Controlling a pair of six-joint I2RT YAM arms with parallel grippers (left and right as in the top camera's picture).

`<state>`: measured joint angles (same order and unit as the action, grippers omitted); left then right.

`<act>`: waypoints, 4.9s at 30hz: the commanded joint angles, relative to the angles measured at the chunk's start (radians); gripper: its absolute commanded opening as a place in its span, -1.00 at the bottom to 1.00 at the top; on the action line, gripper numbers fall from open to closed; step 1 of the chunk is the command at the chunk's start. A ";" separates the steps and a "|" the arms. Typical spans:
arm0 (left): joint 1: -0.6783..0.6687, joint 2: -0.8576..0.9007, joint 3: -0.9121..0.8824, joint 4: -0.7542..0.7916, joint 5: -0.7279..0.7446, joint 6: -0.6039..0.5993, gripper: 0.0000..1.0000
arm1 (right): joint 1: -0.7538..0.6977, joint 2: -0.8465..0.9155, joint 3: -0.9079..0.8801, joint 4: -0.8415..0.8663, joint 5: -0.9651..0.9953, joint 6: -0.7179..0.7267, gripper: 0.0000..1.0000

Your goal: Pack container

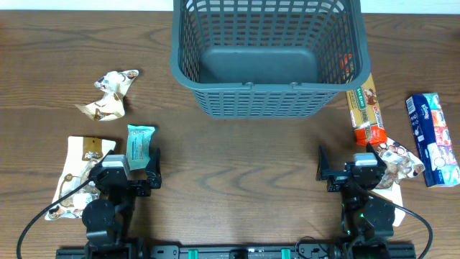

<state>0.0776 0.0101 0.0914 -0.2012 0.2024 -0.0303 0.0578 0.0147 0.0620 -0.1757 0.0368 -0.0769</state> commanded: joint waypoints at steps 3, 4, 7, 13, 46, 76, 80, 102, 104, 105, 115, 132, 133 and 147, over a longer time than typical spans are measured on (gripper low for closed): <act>0.005 -0.005 -0.027 -0.002 -0.009 -0.013 0.97 | 0.008 -0.009 -0.011 -0.001 -0.005 0.005 0.99; 0.005 -0.005 -0.027 -0.003 -0.009 -0.013 0.97 | 0.008 -0.009 -0.011 -0.001 -0.004 0.005 0.99; 0.005 -0.005 -0.027 -0.003 -0.009 -0.013 0.97 | 0.008 -0.009 -0.011 -0.001 -0.007 0.006 0.99; 0.005 -0.005 -0.027 -0.002 -0.009 -0.013 0.97 | 0.008 -0.009 -0.011 -0.001 -0.012 0.068 0.99; 0.005 0.081 -0.027 -0.002 -0.012 -0.012 0.97 | -0.500 1.167 1.323 -1.266 -0.064 0.203 0.98; 0.005 0.081 -0.027 0.002 -0.012 -0.012 0.97 | -0.614 1.227 0.766 -0.716 -0.003 0.273 0.99; 0.005 0.081 -0.027 0.002 -0.012 -0.012 0.97 | -0.616 1.227 0.708 -0.657 0.008 0.287 0.99; 0.005 0.081 -0.027 0.002 -0.012 -0.012 0.97 | -0.659 1.301 0.611 -0.462 0.067 0.335 0.96; 0.005 0.081 -0.027 0.002 -0.012 -0.012 0.97 | -0.661 1.330 0.610 -0.455 0.068 0.334 0.96; 0.005 0.081 -0.027 0.002 -0.012 -0.012 0.97 | -0.661 1.346 0.611 -0.448 0.068 0.332 0.96; 0.005 0.081 -0.027 0.002 -0.012 -0.013 0.97 | -0.660 1.452 0.611 -0.379 0.056 0.331 0.88; 0.005 0.081 -0.027 0.002 -0.012 -0.013 0.97 | -0.660 1.530 0.611 -0.359 0.002 0.335 -0.95; 0.005 0.081 -0.027 0.002 -0.012 -0.013 0.97 | -0.660 1.527 0.611 -0.359 -0.010 0.335 -0.97; 0.005 0.081 -0.027 0.002 -0.012 -0.013 0.97 | -0.660 1.179 0.723 -0.503 -0.053 0.324 -0.97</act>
<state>0.0780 0.0891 0.0902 -0.1978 0.2020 -0.0299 -0.5945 1.3025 0.7170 -0.6743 -0.0010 0.2558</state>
